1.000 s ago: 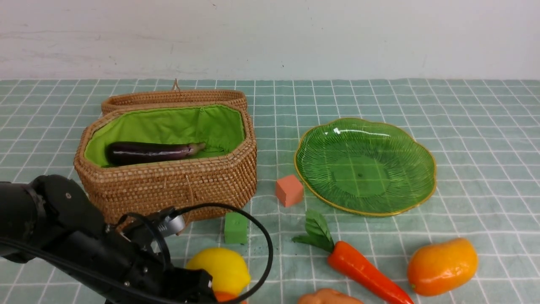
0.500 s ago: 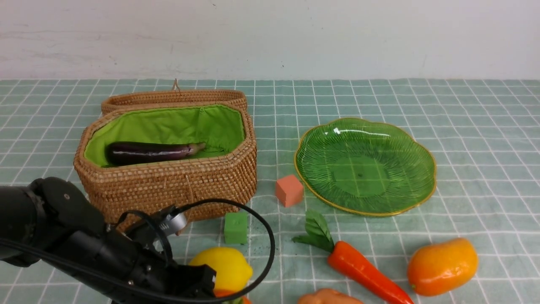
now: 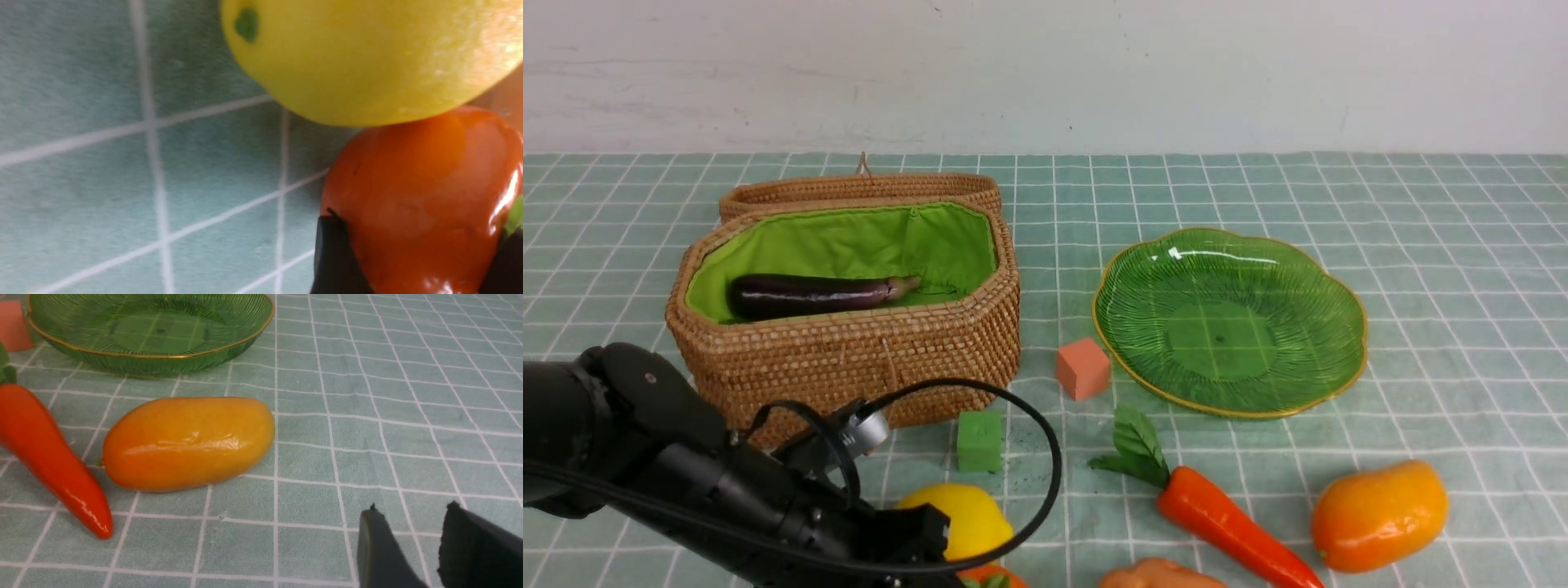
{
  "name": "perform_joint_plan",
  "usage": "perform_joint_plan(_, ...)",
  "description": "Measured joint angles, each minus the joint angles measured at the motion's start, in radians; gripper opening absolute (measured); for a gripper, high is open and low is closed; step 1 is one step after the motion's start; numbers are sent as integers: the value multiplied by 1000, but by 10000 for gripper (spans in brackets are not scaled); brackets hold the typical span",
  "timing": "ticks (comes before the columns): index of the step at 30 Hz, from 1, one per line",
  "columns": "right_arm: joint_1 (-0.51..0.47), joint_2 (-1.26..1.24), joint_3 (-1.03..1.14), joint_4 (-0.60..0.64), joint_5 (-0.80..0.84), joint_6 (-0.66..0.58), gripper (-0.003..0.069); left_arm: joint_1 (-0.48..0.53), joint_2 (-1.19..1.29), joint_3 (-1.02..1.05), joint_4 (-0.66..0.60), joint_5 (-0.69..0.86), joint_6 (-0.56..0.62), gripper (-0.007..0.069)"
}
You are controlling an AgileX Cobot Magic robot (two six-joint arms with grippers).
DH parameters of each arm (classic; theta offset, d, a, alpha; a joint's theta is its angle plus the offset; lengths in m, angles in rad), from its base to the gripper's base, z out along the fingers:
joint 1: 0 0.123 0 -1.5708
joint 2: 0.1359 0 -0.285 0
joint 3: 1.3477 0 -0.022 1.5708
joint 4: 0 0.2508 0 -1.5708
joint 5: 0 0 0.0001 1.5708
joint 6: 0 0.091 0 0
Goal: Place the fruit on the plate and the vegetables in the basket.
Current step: Grab a tomato with your left arm and place it on the plate on the right.
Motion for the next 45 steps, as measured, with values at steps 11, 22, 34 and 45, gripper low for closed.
perform_joint_plan(11,0,0,0,1,0,0,240,0,0,0,-35,-50,2,398)
perform_joint_plan(22,0,0,0,1,0,0,240,0,0,0,-69,-94,79,398)
perform_joint_plan(34,0,0,0,1,0,0,240,0,0,-4,-140,-3,264,398)
perform_joint_plan(45,0,0,0,1,0,0,240,0,0,-148,-316,111,331,398)
